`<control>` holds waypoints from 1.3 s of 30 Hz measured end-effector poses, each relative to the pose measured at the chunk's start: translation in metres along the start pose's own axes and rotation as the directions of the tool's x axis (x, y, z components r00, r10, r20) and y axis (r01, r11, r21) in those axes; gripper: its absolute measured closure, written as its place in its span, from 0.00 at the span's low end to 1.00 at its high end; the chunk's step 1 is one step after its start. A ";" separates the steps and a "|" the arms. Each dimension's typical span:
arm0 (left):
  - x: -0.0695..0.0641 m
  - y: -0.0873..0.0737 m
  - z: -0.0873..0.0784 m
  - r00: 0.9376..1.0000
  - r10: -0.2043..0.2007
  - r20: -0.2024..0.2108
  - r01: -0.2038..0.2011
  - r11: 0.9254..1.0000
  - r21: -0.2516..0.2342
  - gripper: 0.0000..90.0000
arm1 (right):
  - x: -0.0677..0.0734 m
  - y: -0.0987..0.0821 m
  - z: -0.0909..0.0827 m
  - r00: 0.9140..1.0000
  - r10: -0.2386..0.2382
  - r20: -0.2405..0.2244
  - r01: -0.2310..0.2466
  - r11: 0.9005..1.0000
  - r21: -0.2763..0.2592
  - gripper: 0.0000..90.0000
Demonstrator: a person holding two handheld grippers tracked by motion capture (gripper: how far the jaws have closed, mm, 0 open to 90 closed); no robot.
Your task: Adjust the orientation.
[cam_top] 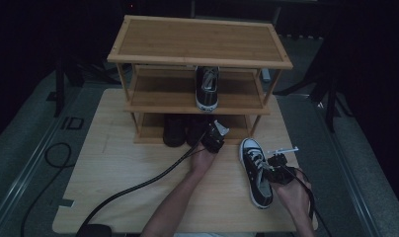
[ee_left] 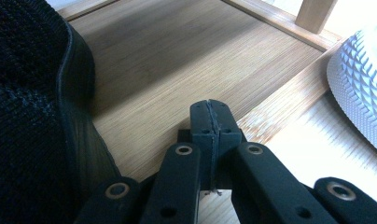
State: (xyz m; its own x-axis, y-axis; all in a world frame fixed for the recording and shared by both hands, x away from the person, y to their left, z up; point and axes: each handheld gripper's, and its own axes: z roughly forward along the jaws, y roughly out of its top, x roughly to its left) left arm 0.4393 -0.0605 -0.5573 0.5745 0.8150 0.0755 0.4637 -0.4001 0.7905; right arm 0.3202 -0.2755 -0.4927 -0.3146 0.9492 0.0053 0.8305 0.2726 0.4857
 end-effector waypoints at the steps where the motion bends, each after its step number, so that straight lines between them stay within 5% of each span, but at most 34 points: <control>1: 0.000 0.000 0.000 1.000 0.000 -0.001 0.000 1.000 0.000 1.00 | -0.002 0.001 0.000 1.000 0.009 -0.012 -0.009 1.000 0.004 0.97; 11: 0.000 0.000 0.000 1.000 -0.002 0.000 0.002 1.000 0.000 1.00 | -0.011 0.001 -0.006 0.996 0.042 -0.074 -0.043 0.999 -0.011 0.98; 39: 0.000 0.000 0.000 1.000 -0.001 0.001 0.001 1.000 0.000 1.00 | -0.031 0.020 -0.043 0.984 -0.065 -0.166 0.052 0.995 -0.082 0.98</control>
State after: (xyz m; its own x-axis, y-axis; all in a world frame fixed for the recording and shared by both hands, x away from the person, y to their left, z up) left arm 0.4393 -0.0605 -0.5573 0.5745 0.8152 0.0742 0.4643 -0.3992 0.7906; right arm 0.3271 -0.3067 -0.4459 -0.4398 0.8902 0.1184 0.7726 0.3079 0.5553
